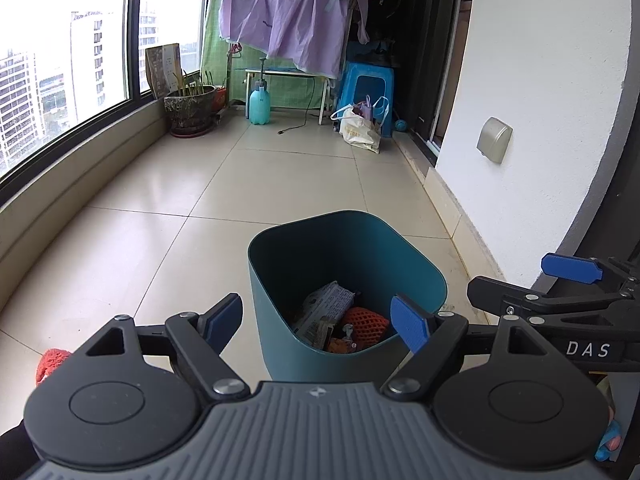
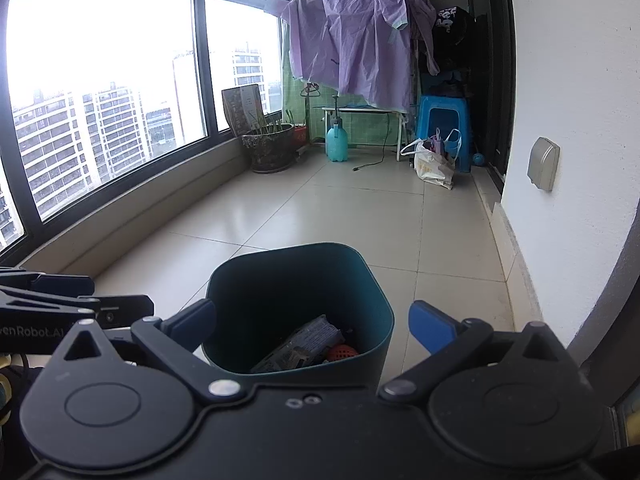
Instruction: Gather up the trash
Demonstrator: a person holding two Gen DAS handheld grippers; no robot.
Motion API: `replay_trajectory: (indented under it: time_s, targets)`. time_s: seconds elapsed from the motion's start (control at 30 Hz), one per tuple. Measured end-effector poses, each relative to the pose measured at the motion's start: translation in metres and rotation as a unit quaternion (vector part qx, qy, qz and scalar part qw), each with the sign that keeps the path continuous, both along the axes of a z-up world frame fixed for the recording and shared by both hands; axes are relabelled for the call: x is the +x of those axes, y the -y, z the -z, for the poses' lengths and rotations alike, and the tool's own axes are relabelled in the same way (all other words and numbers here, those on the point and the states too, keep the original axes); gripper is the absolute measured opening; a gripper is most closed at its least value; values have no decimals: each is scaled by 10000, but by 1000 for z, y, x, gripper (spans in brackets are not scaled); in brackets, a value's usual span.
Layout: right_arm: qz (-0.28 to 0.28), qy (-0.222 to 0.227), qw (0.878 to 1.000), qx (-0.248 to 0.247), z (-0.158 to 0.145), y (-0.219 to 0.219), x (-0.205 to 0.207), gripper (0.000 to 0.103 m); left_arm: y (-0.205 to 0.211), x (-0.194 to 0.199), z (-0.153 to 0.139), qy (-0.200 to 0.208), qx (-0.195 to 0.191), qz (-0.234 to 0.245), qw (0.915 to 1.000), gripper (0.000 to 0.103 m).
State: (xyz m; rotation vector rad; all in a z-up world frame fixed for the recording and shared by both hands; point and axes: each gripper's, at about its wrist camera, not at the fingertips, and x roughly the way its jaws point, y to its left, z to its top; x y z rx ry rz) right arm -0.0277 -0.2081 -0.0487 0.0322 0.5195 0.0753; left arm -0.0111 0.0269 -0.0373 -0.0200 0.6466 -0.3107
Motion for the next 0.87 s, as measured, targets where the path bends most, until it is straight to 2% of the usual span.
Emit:
replay_trajectory:
  time_s: [0.7, 0.87]
  targets:
    - [-57, -65, 9999, 50, 0, 0, 7, 103, 1, -13, -4, 321, 57, -83, 9994, 81]
    - [-53, -65, 10000, 52, 0, -1, 7, 103, -1, -12, -4, 276, 36, -87, 9996, 81]
